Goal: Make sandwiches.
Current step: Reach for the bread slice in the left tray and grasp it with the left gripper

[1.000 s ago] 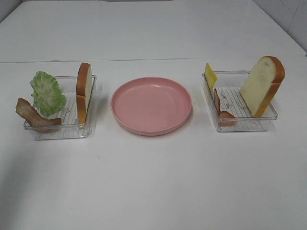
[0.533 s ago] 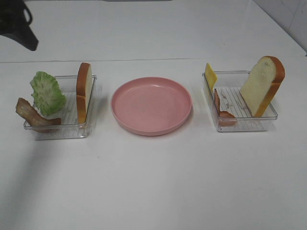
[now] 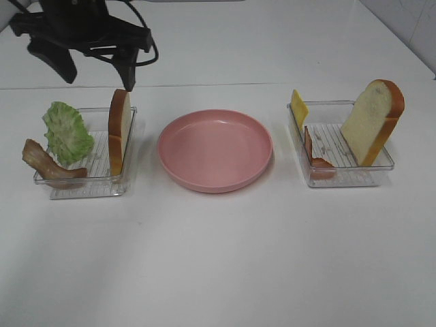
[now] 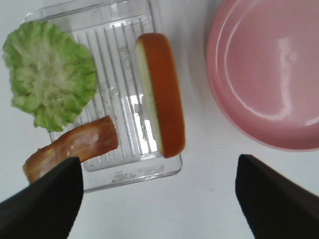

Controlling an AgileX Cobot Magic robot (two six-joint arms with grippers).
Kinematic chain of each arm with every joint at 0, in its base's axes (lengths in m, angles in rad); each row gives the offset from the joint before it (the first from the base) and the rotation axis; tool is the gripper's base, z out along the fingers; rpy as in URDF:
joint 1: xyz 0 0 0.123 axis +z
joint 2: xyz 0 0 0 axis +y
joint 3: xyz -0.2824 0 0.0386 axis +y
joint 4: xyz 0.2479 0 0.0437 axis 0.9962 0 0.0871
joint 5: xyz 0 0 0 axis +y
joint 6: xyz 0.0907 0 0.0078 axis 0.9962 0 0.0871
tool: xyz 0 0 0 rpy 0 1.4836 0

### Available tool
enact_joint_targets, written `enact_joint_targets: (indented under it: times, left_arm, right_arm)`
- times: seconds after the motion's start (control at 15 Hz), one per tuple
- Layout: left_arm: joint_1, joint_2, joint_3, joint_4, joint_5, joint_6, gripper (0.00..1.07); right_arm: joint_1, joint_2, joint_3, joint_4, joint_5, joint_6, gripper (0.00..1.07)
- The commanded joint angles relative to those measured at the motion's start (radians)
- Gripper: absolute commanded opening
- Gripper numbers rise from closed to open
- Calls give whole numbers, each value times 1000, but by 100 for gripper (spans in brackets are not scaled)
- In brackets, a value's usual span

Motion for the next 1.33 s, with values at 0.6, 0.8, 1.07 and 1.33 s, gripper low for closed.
enact_joint_targets:
  times: [0.6,0.8,1.07,1.33]
  left_arm:
    - [5,124,-39,46,78,-89,79]
    - [20,152,-39,37,49,-96,76]
    - [30,172,-39,31,4,-122,67]
    - [30,187,-39,35,-12,-122,46]
  right_arm:
    - [-4,-9,1,2,-11,-6,74]
    - [-4,-9,1,2,-11,-6,74]
    - [-4,-9,1,2,-11,-6,74]
    - [-4,-9,1,2,-11,-6,74]
